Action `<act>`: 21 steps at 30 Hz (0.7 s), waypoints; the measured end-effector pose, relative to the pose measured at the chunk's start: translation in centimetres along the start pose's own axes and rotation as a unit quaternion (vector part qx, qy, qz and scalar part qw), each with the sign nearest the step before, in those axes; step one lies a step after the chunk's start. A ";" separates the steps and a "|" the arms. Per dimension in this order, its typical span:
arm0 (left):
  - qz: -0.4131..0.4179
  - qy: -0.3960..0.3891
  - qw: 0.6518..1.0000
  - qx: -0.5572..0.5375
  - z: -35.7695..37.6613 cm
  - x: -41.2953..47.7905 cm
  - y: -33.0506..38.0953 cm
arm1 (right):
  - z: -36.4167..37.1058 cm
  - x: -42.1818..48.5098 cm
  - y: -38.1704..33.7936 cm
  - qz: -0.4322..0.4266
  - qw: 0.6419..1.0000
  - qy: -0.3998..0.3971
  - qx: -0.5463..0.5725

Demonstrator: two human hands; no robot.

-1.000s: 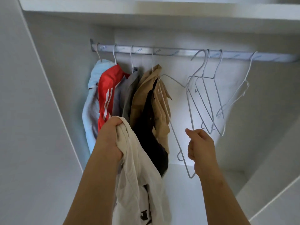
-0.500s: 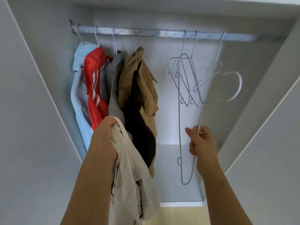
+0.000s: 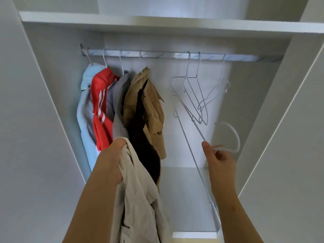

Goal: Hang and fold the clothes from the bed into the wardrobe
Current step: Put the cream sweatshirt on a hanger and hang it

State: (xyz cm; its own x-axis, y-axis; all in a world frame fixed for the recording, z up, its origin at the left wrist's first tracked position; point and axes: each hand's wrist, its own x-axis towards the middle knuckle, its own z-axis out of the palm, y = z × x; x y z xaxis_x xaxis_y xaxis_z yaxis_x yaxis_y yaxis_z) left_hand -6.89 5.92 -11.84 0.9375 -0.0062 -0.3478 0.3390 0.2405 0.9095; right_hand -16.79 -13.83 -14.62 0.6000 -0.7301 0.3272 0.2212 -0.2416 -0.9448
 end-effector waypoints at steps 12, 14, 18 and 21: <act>-0.020 0.060 0.996 -0.058 -1.1 -2.3 -0.8 | -1.7 -0.1 -0.1 0.100 0.987 -0.105 0.063; -0.010 0.063 0.997 -0.033 -1.3 -2.5 -0.8 | -2.1 0.0 0.0 0.115 0.985 -0.104 0.069; 0.002 0.086 0.996 -0.001 -1.3 -2.7 -0.8 | -2.7 0.2 0.3 0.128 0.982 -0.129 0.055; -0.015 0.100 0.995 -0.022 -1.0 -3.0 -0.9 | -3.3 0.5 0.6 0.130 0.978 -0.163 0.032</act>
State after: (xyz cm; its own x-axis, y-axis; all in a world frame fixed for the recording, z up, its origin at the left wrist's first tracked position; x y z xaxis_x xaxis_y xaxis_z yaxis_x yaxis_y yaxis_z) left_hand -10.07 6.68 -11.83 0.8915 0.1784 -0.4165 0.3583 0.2851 0.8890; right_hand -18.88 -16.43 -15.05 0.8529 -0.5169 0.0735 0.0696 -0.0270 -0.9972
